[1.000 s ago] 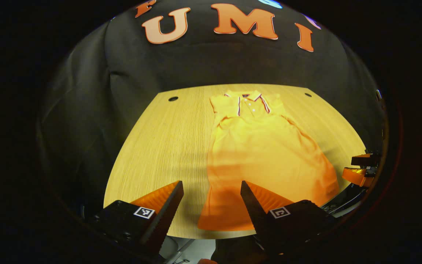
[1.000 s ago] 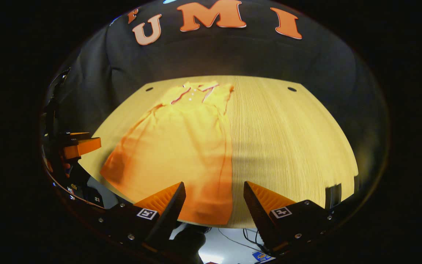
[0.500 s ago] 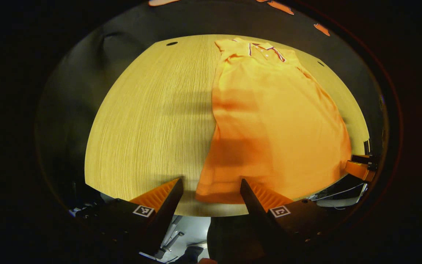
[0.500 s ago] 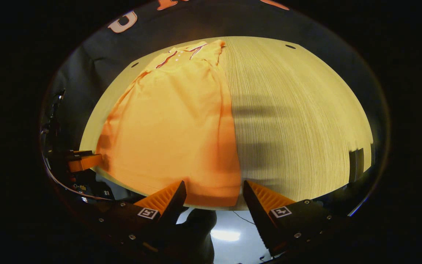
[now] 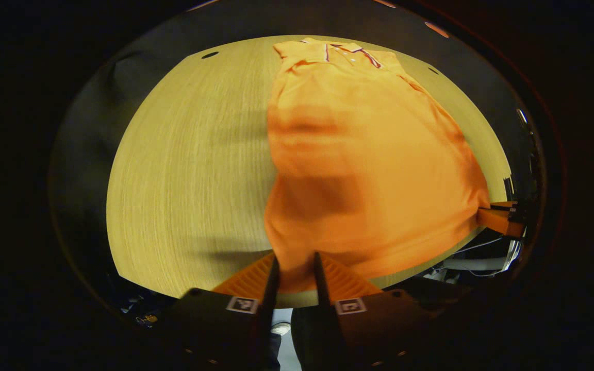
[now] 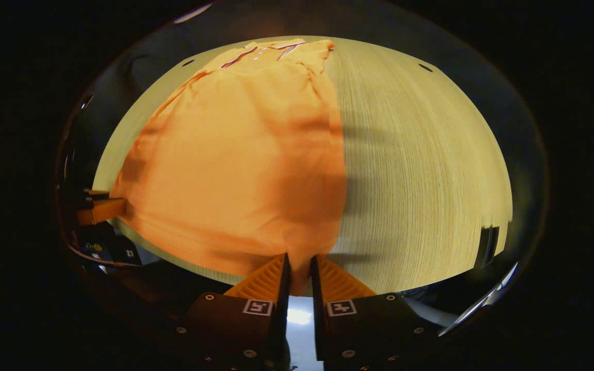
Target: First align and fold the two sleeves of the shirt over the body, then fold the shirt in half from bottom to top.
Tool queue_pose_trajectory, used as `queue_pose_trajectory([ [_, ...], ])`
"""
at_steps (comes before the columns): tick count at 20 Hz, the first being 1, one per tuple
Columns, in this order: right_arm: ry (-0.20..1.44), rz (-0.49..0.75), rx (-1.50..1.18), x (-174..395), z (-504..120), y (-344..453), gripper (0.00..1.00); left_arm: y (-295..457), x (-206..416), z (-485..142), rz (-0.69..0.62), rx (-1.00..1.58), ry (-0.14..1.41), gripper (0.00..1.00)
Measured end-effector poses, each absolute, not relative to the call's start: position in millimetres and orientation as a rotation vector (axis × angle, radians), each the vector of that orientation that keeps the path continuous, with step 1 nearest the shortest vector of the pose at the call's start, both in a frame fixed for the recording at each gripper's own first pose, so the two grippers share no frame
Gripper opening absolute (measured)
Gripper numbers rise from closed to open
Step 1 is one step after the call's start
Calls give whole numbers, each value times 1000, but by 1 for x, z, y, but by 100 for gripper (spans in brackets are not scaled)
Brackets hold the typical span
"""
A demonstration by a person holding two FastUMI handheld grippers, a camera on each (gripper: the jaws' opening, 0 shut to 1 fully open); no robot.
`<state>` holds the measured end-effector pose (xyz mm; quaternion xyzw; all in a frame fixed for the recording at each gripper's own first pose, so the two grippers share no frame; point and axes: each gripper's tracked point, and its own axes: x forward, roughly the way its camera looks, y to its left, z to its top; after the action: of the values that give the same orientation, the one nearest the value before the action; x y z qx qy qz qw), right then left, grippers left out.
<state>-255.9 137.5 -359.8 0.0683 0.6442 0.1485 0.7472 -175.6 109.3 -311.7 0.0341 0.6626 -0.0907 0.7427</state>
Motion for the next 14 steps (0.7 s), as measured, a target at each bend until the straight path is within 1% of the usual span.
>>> queue_pose_trajectory([
  [2,1437,412,279,-265,-359,156,22,106,-177,-312,-223,93,1462,7],
  [3,1450,365,373,-271,-353,153,22,106,-178,-310,-233,100,1463,7],
  [4,1457,335,458,-267,-354,154,5,106,-178,-311,-244,101,1461,7],
  [5,1501,366,486,-279,-353,155,5,107,-176,-310,-239,91,1455,8],
  [6,1475,337,534,-273,-350,155,4,106,-173,-308,-228,62,1448,8],
  [8,1426,322,568,-258,-342,154,4,98,-166,-300,-239,-12,1440,7],
  [10,1376,336,626,-240,-325,159,3,96,-149,-291,-257,-21,1413,8],
  [14,1327,327,670,-202,-310,159,3,96,-108,-270,-280,-26,1353,8],
])
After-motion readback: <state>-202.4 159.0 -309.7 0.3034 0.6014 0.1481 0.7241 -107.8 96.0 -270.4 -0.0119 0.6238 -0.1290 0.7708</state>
